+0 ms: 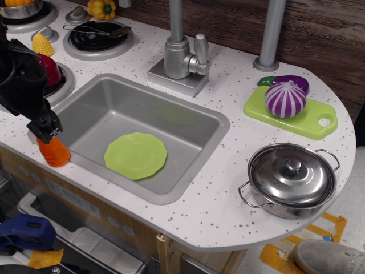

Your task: Put carrot on plate

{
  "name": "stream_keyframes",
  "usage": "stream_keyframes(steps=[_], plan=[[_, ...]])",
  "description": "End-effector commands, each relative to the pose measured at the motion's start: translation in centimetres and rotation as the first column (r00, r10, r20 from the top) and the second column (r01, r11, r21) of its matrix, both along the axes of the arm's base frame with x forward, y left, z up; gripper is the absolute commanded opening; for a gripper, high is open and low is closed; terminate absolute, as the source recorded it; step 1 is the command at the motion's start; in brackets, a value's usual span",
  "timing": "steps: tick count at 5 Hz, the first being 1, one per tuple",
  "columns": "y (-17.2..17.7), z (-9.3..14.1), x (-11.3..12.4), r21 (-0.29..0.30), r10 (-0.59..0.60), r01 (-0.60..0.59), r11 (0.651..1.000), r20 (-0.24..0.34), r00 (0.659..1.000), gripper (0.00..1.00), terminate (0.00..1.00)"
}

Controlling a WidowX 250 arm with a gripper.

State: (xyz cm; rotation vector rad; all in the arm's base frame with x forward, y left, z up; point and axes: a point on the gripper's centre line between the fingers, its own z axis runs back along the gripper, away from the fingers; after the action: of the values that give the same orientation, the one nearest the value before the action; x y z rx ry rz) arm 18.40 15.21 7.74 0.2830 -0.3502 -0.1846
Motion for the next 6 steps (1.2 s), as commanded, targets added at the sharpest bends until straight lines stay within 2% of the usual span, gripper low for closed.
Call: stream_keyframes(steps=[1,3,4,5,6], plan=[[0.0,0.0,0.0,0.0,0.0,0.0,1.0,0.0,1.0,1.0,0.0],[1.8,-2.5,1.6,-0.022,-0.019,0.02,1.0,0.039,0.999,1.0,0.0],[2.2,-3.8,1.7,-0.054,-0.003,0.006,0.998,0.043,0.999,1.0,0.0],[2.1,-4.8,1.1,-0.085,0.019,-0.015,0.996,0.048,0.999,1.0,0.0],[1.8,-4.8,0.4,-0.087,0.033,-0.029,0.996,0.044,0.998,1.0,0.0]])
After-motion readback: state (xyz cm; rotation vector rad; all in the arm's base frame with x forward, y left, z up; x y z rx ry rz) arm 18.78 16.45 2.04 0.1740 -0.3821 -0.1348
